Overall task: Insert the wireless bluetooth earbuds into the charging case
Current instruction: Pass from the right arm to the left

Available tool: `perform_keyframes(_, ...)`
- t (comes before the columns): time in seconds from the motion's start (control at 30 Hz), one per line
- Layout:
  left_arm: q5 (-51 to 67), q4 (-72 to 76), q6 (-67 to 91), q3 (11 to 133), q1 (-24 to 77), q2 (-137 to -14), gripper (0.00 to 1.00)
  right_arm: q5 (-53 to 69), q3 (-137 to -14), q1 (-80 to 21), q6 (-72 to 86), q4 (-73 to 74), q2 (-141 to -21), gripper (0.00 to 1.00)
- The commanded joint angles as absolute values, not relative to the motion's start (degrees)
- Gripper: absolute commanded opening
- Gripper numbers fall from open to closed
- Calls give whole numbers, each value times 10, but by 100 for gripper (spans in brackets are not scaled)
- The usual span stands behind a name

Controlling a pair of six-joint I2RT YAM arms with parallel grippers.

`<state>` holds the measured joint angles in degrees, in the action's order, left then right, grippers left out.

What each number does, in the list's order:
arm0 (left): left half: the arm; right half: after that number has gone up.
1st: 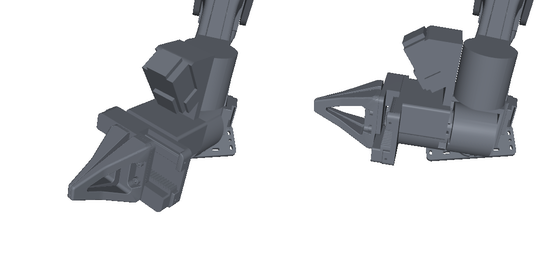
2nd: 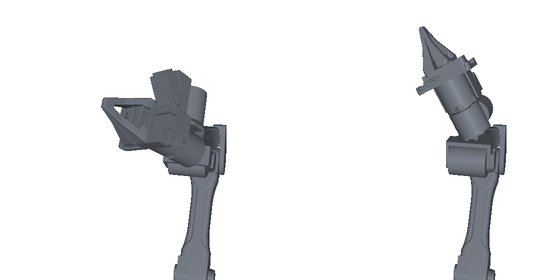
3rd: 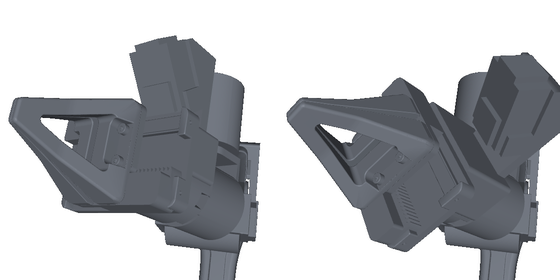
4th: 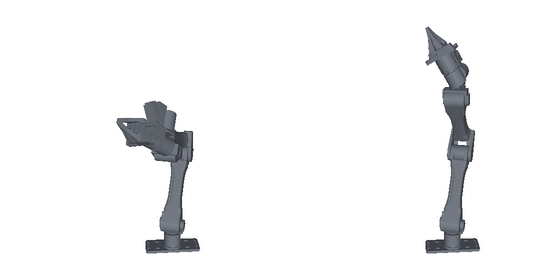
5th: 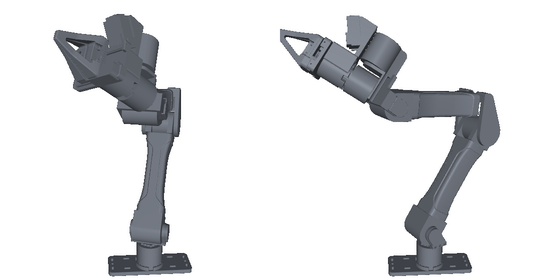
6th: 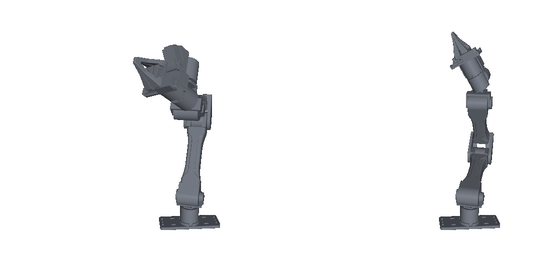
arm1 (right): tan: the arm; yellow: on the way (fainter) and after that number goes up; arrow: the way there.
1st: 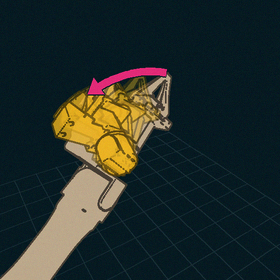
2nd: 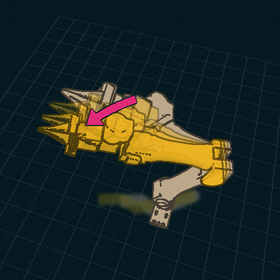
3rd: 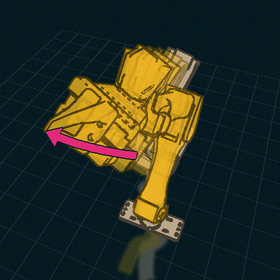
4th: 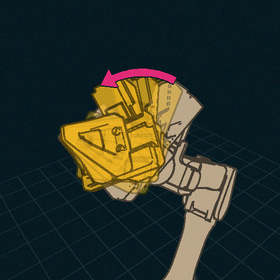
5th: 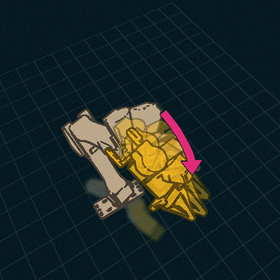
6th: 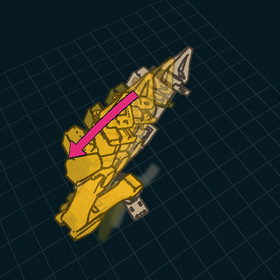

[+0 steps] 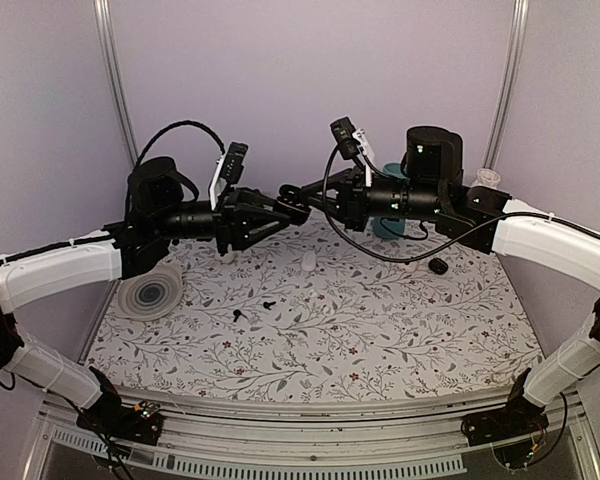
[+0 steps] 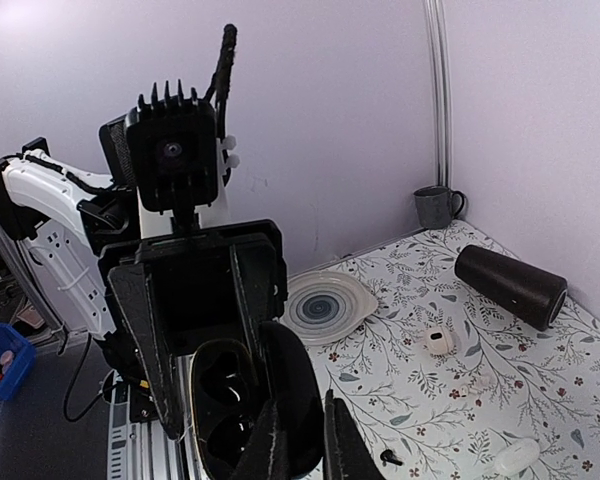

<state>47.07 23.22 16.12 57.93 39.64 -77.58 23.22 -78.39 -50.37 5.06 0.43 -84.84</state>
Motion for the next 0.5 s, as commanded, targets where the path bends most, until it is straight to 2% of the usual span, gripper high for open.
perform_keyframes(0.0, 470, 231, 159, 585, 389, -766, 36, 233, -801, -506, 45, 1, -849, 3)
perform_keyframes(0.33, 479, 239, 167, 582, 388, -767, 33, 237, -797, -506, 46, -1, -849, 3)
perform_keyframes(0.47, 485, 244, 170, 582, 388, -768, 24, 240, -797, -507, 46, -1, -851, 3)
